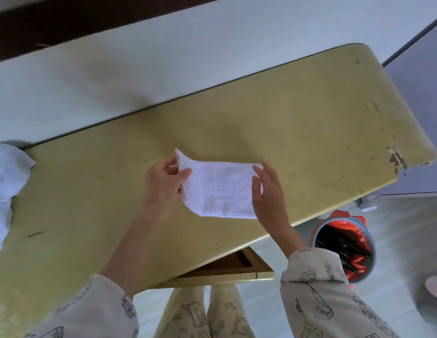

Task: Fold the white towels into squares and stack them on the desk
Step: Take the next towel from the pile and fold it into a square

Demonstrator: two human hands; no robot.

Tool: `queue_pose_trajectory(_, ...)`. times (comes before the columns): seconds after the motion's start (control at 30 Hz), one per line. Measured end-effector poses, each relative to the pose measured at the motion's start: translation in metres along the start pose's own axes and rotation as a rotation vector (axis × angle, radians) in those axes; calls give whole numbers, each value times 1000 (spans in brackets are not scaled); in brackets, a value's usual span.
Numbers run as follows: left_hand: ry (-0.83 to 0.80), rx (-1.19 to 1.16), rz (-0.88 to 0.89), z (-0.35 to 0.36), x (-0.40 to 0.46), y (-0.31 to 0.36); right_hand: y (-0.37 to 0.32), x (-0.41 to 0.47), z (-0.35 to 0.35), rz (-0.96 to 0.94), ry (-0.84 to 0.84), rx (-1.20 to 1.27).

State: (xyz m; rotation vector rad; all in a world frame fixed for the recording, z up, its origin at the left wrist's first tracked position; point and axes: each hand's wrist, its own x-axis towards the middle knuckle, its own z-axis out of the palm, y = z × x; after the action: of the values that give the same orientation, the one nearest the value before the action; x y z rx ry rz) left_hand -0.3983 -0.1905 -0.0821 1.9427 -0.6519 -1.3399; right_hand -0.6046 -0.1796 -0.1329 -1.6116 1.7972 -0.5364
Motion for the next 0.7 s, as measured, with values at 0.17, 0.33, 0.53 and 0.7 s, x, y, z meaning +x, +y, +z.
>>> queue_pose_trajectory(0.17,-114,197,154,67,-15,-3,17,6,-28,325,-88,248)
queue_pose_trajectory(0.33,-196,352,268,120,-12,-15,20,13,-39,581,-157,731)
queue_pose_trajectory(0.53,-276,592,358,138,-6,-29,24,12,-44,623,-166,859)
queue_pose_trajectory(0.7,-359,706,426,138,-6,-31,24,15,-45,613,-186,830)
